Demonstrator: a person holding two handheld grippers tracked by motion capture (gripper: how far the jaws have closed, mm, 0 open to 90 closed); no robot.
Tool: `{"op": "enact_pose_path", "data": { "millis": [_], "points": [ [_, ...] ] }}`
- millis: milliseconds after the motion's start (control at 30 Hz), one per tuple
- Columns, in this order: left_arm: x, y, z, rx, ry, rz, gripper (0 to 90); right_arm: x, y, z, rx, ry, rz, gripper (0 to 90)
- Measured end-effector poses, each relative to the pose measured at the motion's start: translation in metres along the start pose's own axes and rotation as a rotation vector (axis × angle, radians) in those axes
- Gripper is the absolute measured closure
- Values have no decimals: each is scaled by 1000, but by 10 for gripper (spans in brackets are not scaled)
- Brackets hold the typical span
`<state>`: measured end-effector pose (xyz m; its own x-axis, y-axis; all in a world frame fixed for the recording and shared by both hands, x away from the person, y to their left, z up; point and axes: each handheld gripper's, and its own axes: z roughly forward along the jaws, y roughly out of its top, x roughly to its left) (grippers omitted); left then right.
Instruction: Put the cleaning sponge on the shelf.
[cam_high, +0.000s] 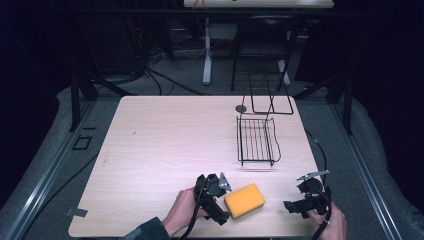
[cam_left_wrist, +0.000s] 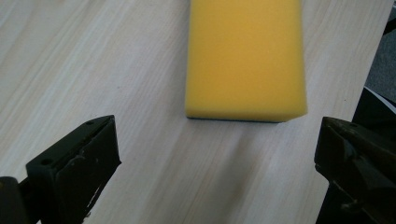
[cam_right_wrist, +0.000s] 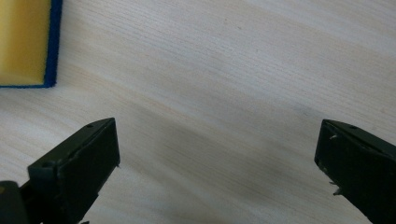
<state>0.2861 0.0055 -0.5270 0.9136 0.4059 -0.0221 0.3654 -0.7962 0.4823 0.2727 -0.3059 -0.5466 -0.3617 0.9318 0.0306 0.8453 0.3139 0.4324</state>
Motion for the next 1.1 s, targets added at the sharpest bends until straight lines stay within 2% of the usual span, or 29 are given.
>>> {"op": "enact_pose_path", "data": {
  "millis": [200, 233, 333, 467, 567, 800, 1100],
  "points": [
    [-8, 12, 14, 49, -10, 12, 1, 0, 0, 0, -1, 0, -3, 0],
    [-9, 16, 18, 70, -8, 19, 1, 0, 0, 0, 3, 1, -3, 0],
    [-11, 18, 20, 77, -5, 21, 1, 0, 0, 1, 6, 1, -4, 0],
    [-14, 23, 26, 114, -2, 44, 7, -1, 0, 1, 12, 3, -6, 0],
    [-15, 24, 29, 121, 1, 50, 46, 0, 0, 1, 12, 5, -7, 0],
    [-16, 24, 31, 127, -8, 61, 220, 0, 0, 2, 13, 9, -6, 0],
    [-17, 24, 28, 125, -17, 80, 262, 0, 0, 2, 14, 10, -10, 0]
  ]
}}
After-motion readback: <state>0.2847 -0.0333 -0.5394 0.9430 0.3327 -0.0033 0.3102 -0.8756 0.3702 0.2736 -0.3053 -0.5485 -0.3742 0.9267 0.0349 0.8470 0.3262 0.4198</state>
